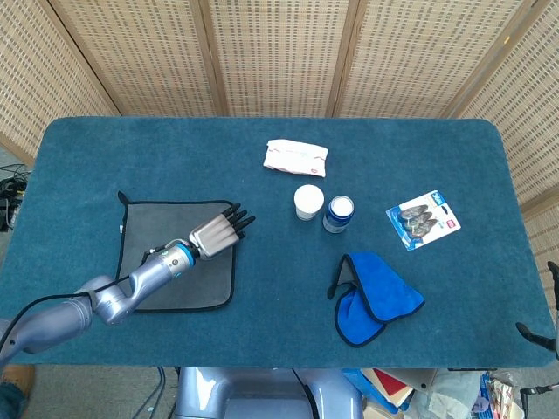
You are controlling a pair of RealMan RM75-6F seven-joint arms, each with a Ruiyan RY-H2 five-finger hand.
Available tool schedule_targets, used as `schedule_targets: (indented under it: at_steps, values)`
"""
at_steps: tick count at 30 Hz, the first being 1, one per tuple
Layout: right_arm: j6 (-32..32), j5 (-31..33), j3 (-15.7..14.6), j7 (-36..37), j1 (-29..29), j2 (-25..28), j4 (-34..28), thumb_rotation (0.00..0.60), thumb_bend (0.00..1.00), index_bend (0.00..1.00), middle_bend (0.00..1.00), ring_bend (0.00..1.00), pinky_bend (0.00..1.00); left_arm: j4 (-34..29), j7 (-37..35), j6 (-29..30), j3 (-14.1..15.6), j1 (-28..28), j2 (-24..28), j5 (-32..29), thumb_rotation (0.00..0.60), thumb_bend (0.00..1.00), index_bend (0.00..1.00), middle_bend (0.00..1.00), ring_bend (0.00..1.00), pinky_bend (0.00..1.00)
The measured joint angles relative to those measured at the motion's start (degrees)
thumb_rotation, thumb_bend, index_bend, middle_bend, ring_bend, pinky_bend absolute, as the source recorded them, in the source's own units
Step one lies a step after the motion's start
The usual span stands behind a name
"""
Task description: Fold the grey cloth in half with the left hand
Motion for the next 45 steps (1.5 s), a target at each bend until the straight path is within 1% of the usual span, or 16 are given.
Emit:
schedule_targets:
  at_steps: [10,17,19,21,23,26,36,41,45]
  values:
    - [-0.1,0.7,0.2,0.9,-0.1,0.3,0.4,0.6,0.0,0.0,0.0,0.0,0.0,0.9,0.0,0.7,2.8,-1.2,-1.6,-0.8,0.6,0.32,0.29,0.0,0.0,0.0]
    - [-0.2,0.9,0.2,1.1,-0.1,0.4,0.6,0.6,0.0,0.0,0.0,0.0,0.0,1.3,0.3,1.5,3.9,-1.5,-2.3,-1.7,0.6,0.33,0.29,0.0,0.0,0.0]
    - [-0.1,0.9,0.2,1.2,-0.1,0.4,0.6,0.6,0.0,0.0,0.0,0.0,0.0,1.7,0.2,1.7,4.2,-1.6,-2.6,-1.9,0.6,0.34,0.31,0.0,0.0,0.0]
    - [-0.1,0.9,0.2,1.3,-0.1,0.4,0.6,0.6,0.0,0.0,0.0,0.0,0.0,1.9,0.2,2.1,4.6,-1.7,-2.8,-2.0,0.6,0.34,0.38,0.0,0.0,0.0]
    - [-0.2,1.0,0.2,1.3,-0.1,0.4,0.6,0.6,0.0,0.0,0.0,0.0,0.0,2.0,0.0,2.4,4.8,-1.7,-2.8,-2.1,0.6,0.34,0.42,0.0,0.0,0.0]
    - [-0.2,1.0,0.2,1.4,-0.1,0.4,0.7,0.6,0.0,0.0,0.0,0.0,0.0,2.0,-0.2,2.8,5.3,-1.8,-2.7,-2.3,0.6,0.35,0.44,0.0,0.0,0.0]
    - [-0.1,0.7,0.0,1.6,-0.1,0.6,0.6,0.6,0.0,0.0,0.0,0.0,0.0,2.0,-0.4,4.0,6.3,-1.5,-2.2,-3.2,0.6,0.35,0.45,0.0,0.0,0.0]
    - [0.0,0.6,-0.1,1.8,-0.2,0.7,0.5,0.6,0.0,0.0,0.0,0.0,0.0,1.9,-0.3,4.7,6.7,-1.7,-2.2,-3.3,0.6,0.42,0.45,0.0,0.0,0.0]
    - [0.0,0.5,-0.1,1.8,-0.2,0.7,0.4,0.6,0.0,0.0,0.0,0.0,0.0,1.7,-0.2,5.0,6.8,-1.9,-2.3,-3.6,0.6,0.43,0.47,0.0,0.0,0.0]
